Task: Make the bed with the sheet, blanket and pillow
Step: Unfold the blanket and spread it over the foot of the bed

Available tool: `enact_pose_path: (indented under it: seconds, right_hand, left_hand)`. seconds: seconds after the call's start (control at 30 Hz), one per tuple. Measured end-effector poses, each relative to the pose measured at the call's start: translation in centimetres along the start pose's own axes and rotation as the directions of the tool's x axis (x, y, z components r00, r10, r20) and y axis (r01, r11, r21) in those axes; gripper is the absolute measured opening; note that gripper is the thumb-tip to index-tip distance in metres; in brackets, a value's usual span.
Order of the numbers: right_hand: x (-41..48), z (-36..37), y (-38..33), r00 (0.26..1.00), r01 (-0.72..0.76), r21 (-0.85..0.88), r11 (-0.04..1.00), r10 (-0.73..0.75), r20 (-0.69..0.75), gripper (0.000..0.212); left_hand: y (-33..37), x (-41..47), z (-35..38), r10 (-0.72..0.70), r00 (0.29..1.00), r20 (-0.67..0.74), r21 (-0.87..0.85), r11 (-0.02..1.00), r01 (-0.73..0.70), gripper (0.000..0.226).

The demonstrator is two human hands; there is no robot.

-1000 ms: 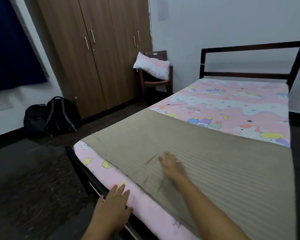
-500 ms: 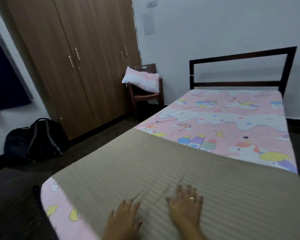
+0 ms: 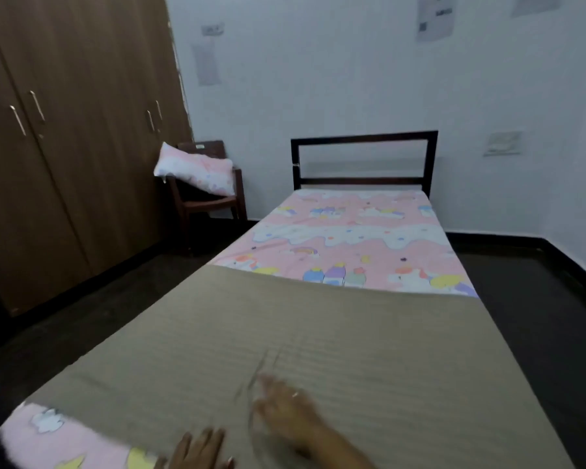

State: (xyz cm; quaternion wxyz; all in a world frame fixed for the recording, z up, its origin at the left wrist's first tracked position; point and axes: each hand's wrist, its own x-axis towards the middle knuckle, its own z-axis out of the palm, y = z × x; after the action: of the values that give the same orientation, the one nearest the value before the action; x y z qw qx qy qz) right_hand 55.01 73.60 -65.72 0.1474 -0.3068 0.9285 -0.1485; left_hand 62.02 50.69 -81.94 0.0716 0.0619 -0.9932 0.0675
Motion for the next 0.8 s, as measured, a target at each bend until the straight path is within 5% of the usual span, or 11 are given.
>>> enact_pose_path:
  seconds: [0.07,0.13,0.2,0.27,0.37,0.43,0.5,0.57,0.63,0.67,0.8]
  right_hand:
    - [-1.8,0.1,3.0,0.966,-0.218,-0.002,0.976,0.216,-0.139,0.063]
    - [-3.6,1.1,4.9,0.911,-0.371,-0.028,0.928,0.358,-0.202,0.082]
    - [-4.0,1.7,4.1,0.894,-0.402,-0.021,0.916,0.387,-0.226,0.104]
    - [-3.0,2.3,1.0,0.908,-0.386,0.000,0.922,0.380,-0.177,0.107]
    - [-0.5,3.7,-4.4,0.938,-0.280,-0.044,0.959,0.263,-0.226,0.076]
    - [1.3,4.2,-6.7,0.996,-0.056,-0.096,0.994,0.049,-0.071,0.066]
    - [3.3,3.7,-7.3,0.975,0.166,-0.063,0.984,-0.154,0.162,0.070]
    - [4.0,2.3,-6.3,0.921,0.255,0.279,0.926,-0.321,0.220,0.065]
    - [4.4,0.6,-3.2,0.949,0.185,0.540,0.821,-0.292,0.119,0.054]
    - [4.8,-0.1,-0.9,0.972,0.163,0.526,0.835,-0.226,0.058,0.053]
    - [5.0,-1.8,10.3,0.975,-0.114,0.026,0.993,0.117,-0.186,0.066]
  left_hand:
    - [2.6,-2.9,-12.2,-0.087,0.996,0.020,-0.256,0.963,0.089,0.049]
    - [3.7,-3.7,-16.0,-0.162,0.974,0.158,-0.250,0.948,0.198,0.051]
    - [5.0,-3.0,-17.1,-0.180,0.880,0.440,-0.177,0.943,0.282,0.056]
    - [5.2,-2.4,-18.4,-0.183,0.828,0.530,-0.123,0.950,0.289,0.056]
    - [5.5,-1.2,-18.5,-0.230,0.829,0.510,-0.169,0.918,0.359,0.055]
    - [5.5,0.2,-18.7,-0.277,0.801,0.530,-0.196,0.879,0.434,0.055]
    - [5.4,2.2,-18.5,-0.321,0.788,0.525,-0.246,0.829,0.502,0.054]
    - [5.0,4.0,-18.3,-0.355,0.785,0.507,-0.346,0.750,0.563,0.053]
    - [4.8,5.2,-17.9,-0.378,0.797,0.472,-0.421,0.697,0.580,0.055]
    - [4.9,5.6,-17.8,-0.379,0.797,0.470,-0.430,0.691,0.581,0.056]
    - [5.2,5.3,-16.4,-0.352,0.777,0.522,-0.299,0.777,0.553,0.060]
